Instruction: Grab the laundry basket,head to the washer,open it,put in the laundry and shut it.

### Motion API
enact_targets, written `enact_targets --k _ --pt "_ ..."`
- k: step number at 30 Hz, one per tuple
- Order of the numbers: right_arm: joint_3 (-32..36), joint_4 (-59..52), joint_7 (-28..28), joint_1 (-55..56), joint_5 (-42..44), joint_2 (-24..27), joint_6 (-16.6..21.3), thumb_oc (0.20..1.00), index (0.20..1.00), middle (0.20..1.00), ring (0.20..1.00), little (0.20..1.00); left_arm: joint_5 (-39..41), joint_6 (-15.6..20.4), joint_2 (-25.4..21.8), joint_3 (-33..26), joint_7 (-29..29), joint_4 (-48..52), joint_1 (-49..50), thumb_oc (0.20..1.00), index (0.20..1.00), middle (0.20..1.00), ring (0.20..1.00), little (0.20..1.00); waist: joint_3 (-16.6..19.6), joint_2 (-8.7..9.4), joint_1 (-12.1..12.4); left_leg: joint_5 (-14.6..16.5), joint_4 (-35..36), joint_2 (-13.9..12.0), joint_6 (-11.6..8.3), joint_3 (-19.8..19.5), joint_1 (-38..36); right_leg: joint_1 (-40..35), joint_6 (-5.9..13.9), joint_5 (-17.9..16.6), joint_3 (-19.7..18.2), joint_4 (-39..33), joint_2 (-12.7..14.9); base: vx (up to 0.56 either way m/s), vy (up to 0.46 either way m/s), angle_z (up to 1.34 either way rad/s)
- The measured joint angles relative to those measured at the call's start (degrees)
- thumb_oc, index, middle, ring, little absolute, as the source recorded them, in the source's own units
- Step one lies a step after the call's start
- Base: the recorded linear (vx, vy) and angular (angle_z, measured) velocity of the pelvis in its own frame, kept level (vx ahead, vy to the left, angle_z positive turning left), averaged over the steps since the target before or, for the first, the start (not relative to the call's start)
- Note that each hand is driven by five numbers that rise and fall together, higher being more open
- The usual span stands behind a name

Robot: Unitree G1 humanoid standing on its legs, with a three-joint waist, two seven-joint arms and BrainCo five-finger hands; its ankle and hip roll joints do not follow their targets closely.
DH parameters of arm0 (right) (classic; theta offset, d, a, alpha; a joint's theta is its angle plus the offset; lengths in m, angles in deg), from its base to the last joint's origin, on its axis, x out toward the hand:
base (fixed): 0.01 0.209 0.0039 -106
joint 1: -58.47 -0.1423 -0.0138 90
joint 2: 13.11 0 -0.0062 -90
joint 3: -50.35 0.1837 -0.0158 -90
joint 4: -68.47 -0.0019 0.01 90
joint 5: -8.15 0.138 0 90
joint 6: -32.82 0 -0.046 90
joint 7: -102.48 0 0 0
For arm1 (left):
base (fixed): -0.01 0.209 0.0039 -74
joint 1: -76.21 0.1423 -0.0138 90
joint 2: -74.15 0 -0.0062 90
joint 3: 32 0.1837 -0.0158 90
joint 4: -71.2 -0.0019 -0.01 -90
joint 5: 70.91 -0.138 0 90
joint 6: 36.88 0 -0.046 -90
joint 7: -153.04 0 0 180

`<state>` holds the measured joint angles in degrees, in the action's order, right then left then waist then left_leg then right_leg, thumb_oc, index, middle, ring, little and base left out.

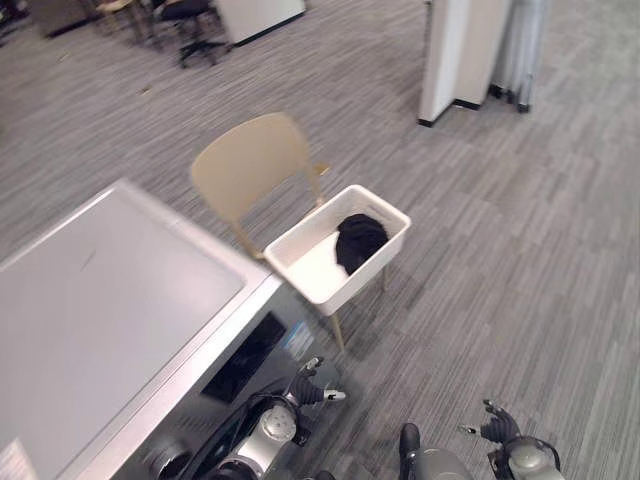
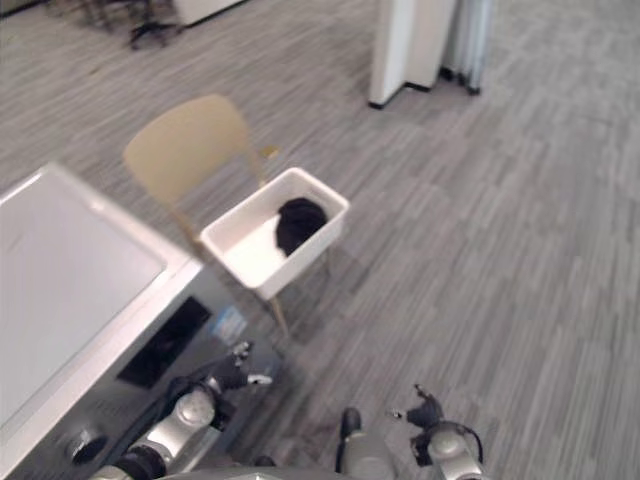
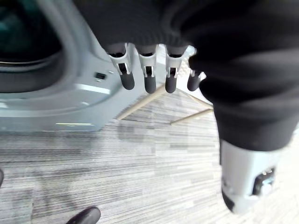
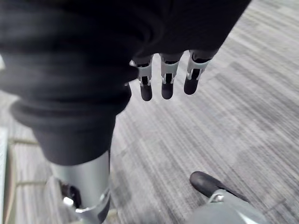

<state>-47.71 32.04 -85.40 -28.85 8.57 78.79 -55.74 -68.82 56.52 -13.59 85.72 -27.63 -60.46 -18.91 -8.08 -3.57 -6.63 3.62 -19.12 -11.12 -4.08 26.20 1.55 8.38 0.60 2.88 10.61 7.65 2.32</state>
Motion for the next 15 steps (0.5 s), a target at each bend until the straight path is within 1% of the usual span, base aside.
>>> enact_targets --k 1,2,3,4,5,6,7,8,9,10,11,12,13,14,15 --pt "0.9 0.2 -1.0 0.8 1.9 0.0 -0.1 1.0 1.0 1.0 1.0 1.0 0.2 0.4 0.4 -0.1 -1.3 0.1 -0.3 1.0 1.0 1.0 1.0 1.0 -0.9 1.47 0.6 1.0 -6.5 1.4 0.0 -8.4 3.9 -1.0 -2.96 -2.6 -3.9 -1.3 -0.4 0.17 -0.05 -1.44" --pt "0.8 0.1 -1.6 0.6 2.5 0.9 -0.2 1.0 1.0 1.0 1.0 1.0 0.1 0.6 0.6 0.1 -1.7 0.3 -0.1 1.0 1.0 1.0 1.0 1.0 -0.9 1.55 1.5 2.3 -3.9 4.3 -1.91 -13.1 4.4 -0.8 -2.33 -3.3 -5.5 -2.4 -0.3 0.18 -0.03 -1.39" --pt "0.7 -0.2 -1.9 0.8 2.9 1.3 -0.2 1.0 1.0 1.0 1.0 1.0 0.1 0.6 0.9 -0.1 -1.8 0.1 -0.3 1.0 1.0 1.0 1.0 1.0 -0.9 1.34 0.6 2.3 -1.2 6.0 -2.05 -15.8 5.7 -1.8 -2.19 -3.6 -7.1 -4.1 -1.0 0.2 -0.041 -1.02" --pt "0.7 -0.1 -2.0 1.0 3.1 1.4 -0.3 1.0 1.0 1.0 1.0 1.0 0.1 0.7 1.3 -0.1 -1.9 -0.2 -0.5 1.0 1.0 1.0 1.0 1.0 -1.0 1.46 0.6 2.3 2.7 8.2 -1.99 -19.0 6.0 -2.6 -2.2 -3.8 -8.4 -5.3 -1.2 0.2 -0.032 -0.55" --pt "0.5 -0.1 -2.0 0.8 3.1 1.4 -0.3 1.0 1.0 1.0 1.0 1.0 0.1 1.1 1.6 0.0 -2.0 -0.9 -1.2 1.0 1.0 1.0 1.0 1.0 -1.2 1.75 0.7 1.8 6.9 10.0 -1.49 -20.9 6.3 -3.8 -2.5 -3.8 -9.8 -6.8 -1.6 0.19 -0.031 -0.57" --pt "0.1 0.0 -2.0 0.6 3.3 1.4 -0.3 1.0 1.0 1.0 1.0 1.0 0.1 1.2 2.0 0.0 -2.0 -2.1 -1.6 1.0 1.0 1.0 1.0 1.0 -1.4 1.93 0.8 0.9 9.7 11.1 -0.81 -22.0 6.5 -5.1 -2.66 -3.8 -10.4 -8.2 -1.7 0.24 -0.043 -0.81" --pt "-0.8 0.6 -2.1 -0.4 4.1 1.4 -0.1 1.0 1.0 1.0 1.0 1.0 0.1 1.1 2.8 0.0 -2.0 -4.2 -1.7 1.0 1.0 1.0 1.0 1.0 -1.7 1.59 1.2 -2.1 15.0 13.6 -0.72 -24.2 7.7 -7.1 -2.81 -4.5 -11.7 -10.6 -2.6 0.17 -0.034 -0.95" --pt "-1.3 0.7 -2.2 -0.7 4.2 1.5 0.0 1.0 1.0 1.0 1.0 1.0 0.1 1.1 2.8 0.1 -2.0 -4.4 -1.5 1.0 1.0 1.0 1.0 1.0 -2.2 1.38 2.1 -3.3 15.9 14.1 -0.52 -24.6 8.6 -7.7 -3.75 -5.5 -12.2 -11.1 -3.2 0.18 -0.038 -0.91" --pt "-1.8 0.9 -2.3 -1.1 4.2 1.5 0.2 1.0 1.0 1.0 1.0 1.0 0.1 1.1 2.8 0.1 -2.0 -4.4 -1.2 1.0 1.0 1.0 1.0 1.0 -2.3 0.73 2.3 -4.5 16.0 14.7 -0.59 -24.8 10.5 -8.9 -4.29 -5.1 -12.9 -12.3 -3.9 0.2 0.001 -0.59" --pt "-1.9 1.4 -2.3 -1.5 4.2 1.6 0.2 1.0 1.0 1.0 1.0 1.0 0.0 1.1 2.9 0.1 -2.0 -4.5 -1.6 1.0 1.0 1.0 1.0 1.0 -3.1 -0.15 2.3 -6.7 16.2 14.7 -0.3 -24.5 12.3 -9.9 -4.74 -5.2 -12.8 -12.3 -4.7 0.19 0.001 -0.21" --pt "-2.0 1.4 -2.3 -1.4 4.2 1.6 0.1 1.0 1.0 1.0 1.0 1.0 -0.1 1.1 2.9 0.0 -2.1 -4.4 -1.7 1.0 1.0 1.0 1.0 1.0 -3.9 -0.48 2.4 -8.3 16.5 14.7 -0.03 -21.4 13.7 -11.1 -5.22 -3.6 -13.6 -12.3 -5.3 0.4 0.066 -0.4" --pt "-2.0 1.4 -2.3 -1.4 4.2 1.5 0.1 1.0 1.0 1.0 1.0 1.0 -0.1 1.0 2.8 0.0 -2.1 -4.4 -1.1 1.0 1.0 1.0 1.0 1.0 -4.6 -0.84 3.7 -9.6 18.0 14.2 0.75 -19.3 13.2 -12.6 -4.72 -3.1 -14.9 -12.3 -5.7 0.27 0.058 -0.48" --pt "-2.4 1.6 -2.2 -1.8 4.1 1.4 0.1 1.0 1.0 1.0 1.0 1.0 -0.1 1.0 2.7 -0.3 -2.2 -4.3 -0.4 1.0 1.0 1.0 1.0 1.0 -4.5 -1.23 4.2 -9.3 18.2 14.4 1.45 -19.5 12.4 -13.7 -4.36 -1.7 -16.2 -12.2 -5.8 0.37 0.079 -0.71" --pt "-3.2 1.7 -2.2 -1.8 4.0 1.5 0.1 1.0 1.0 1.0 1.0 1.0 -0.1 1.1 2.8 -0.6 -2.2 -4.2 0.7 1.0 1.0 1.0 1.0 1.0 -4.7 -1.09 4.6 -8.5 18.3 14.3 2.6 -20.8 11.0 -14.6 -3.92 -0.8 -17.3 -11.7 -6.1 0.2 0.036 -0.56" --pt "-3.9 1.7 -2.1 -1.3 4.0 1.7 0.2 1.0 1.0 1.0 1.0 1.0 -0.1 1.0 2.8 -0.6 -2.3 -4.2 1.7 1.0 1.0 1.0 1.0 1.0 -4.2 -1.94 4.8 -10.0 19.1 13.7 3.33 -21.2 9.8 -15.0 -3.14 0.1 -17.6 -10.7 -6.9 0.28 0.03 -0.5"
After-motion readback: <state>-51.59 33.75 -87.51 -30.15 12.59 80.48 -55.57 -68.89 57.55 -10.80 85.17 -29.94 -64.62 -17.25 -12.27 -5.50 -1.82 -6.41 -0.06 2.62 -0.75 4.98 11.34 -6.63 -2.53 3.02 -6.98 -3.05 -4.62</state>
